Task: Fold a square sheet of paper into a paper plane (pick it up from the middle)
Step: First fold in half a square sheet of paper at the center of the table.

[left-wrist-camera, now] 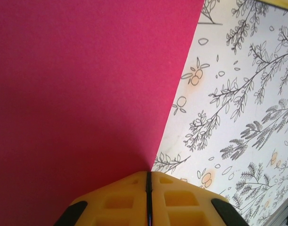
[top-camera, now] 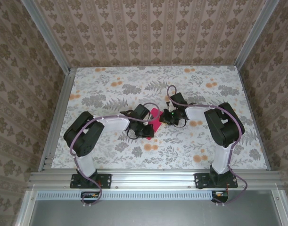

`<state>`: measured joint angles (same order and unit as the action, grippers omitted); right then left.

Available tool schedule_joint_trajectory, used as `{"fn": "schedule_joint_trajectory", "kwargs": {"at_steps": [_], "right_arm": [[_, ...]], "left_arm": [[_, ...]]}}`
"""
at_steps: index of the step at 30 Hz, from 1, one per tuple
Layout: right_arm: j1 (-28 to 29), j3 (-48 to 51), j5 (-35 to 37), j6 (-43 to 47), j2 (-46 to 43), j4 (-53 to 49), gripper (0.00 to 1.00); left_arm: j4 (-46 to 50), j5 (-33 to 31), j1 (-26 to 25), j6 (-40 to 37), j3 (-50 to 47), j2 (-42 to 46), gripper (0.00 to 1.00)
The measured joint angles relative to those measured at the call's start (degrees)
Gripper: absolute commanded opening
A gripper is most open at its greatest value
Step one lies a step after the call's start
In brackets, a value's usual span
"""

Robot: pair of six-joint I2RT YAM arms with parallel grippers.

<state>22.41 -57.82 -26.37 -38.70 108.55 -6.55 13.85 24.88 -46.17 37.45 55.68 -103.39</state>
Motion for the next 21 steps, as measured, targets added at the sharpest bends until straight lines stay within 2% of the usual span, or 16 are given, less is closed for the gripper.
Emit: {"fn": "schedule_joint_trajectory", "kwargs": {"at_steps": [16,21], "right_arm": [[0.0,-0.2,0.0,0.0,0.2,0.0,0.14],[0.0,-1.1,0.0,1.1,0.3,-0.8,0.14]], "left_arm": [[5.1,-0.2,-1.0,-3.3,-0.2,1.3,0.1],[7.8,-0.6,-0.5,-3.1,-0.7,3.3,0.15]]}}
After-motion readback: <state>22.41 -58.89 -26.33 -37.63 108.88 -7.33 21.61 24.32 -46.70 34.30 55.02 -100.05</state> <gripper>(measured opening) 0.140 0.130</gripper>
